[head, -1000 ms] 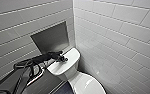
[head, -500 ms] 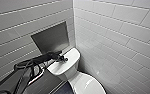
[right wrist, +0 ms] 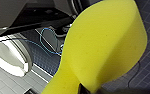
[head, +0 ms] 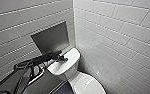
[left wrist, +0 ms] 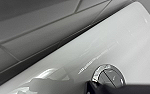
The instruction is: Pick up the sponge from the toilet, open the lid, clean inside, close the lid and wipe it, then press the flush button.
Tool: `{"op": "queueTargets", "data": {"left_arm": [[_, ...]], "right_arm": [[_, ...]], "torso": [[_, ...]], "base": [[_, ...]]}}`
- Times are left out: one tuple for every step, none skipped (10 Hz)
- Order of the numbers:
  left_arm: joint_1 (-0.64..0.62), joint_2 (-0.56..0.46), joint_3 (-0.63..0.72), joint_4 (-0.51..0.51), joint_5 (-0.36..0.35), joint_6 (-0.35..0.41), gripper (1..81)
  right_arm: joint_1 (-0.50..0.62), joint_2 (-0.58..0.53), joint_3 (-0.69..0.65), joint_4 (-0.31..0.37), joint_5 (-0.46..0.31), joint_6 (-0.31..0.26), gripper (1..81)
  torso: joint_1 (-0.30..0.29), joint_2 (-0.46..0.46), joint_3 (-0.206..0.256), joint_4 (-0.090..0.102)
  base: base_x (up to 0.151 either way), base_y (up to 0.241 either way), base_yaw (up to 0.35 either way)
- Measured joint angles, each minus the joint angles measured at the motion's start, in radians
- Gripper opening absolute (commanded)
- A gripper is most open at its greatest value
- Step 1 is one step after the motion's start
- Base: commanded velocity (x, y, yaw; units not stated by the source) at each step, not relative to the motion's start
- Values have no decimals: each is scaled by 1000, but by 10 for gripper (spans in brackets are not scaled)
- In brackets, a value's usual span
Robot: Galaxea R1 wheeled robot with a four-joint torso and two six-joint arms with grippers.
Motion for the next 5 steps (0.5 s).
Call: {"op": "queueTargets", "data": {"left_arm": [[-4,0,1,-4,3,-5,10],[-16,9,24,-19,-5,-8,10],[-34,27,48,-24,-9,-8,10],[-43,42,60,-30,-14,-8,10],[-41,37,61,-31,-13,-8,10]], "right_arm": [[2,0,0,0,-2,0,10],[5,0,0,0,-1,0,10],[4,0,0,0,-1,0,10],[4,1,0,0,-2,0,10],[4,2,0,0,-3,0,10]], "torso": [[0,0,0,0],[0,0,0,0],[0,0,0,0],[0,0,0,0],[0,0,0,0]], "base": [[0,0,0],[0,0,0],[0,0,0],[0,0,0],[0,0,0]]}}
